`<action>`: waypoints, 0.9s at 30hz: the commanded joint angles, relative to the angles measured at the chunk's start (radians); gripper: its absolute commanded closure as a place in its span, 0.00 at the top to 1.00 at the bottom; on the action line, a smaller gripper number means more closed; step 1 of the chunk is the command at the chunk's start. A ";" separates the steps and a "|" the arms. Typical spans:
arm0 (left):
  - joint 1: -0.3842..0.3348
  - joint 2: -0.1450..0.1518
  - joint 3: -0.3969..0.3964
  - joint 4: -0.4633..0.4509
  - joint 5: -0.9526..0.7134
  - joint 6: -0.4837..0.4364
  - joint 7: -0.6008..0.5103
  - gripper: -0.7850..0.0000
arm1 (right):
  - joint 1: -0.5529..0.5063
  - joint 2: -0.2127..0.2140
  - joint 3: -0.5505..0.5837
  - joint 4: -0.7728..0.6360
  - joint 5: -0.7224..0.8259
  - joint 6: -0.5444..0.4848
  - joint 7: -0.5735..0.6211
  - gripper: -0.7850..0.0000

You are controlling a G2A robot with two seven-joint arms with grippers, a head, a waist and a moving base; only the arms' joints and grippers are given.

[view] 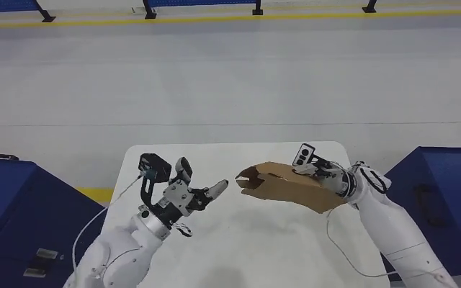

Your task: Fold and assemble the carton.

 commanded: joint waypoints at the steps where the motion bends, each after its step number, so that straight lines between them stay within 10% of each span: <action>1: 0.005 -0.001 0.003 -0.001 0.078 0.004 0.046 1.00 | 0.002 0.005 -0.010 -0.001 0.016 0.003 -0.003 0.00; 13: 0.007 0.008 -0.036 -0.040 0.336 -0.076 0.113 1.00 | -0.024 0.007 -0.007 -0.048 -0.028 0.051 -0.063 0.00; 27: -0.010 0.000 0.092 -0.054 0.590 -0.111 0.101 1.00 | -0.056 0.009 0.014 -0.109 -0.150 -0.050 -0.030 0.00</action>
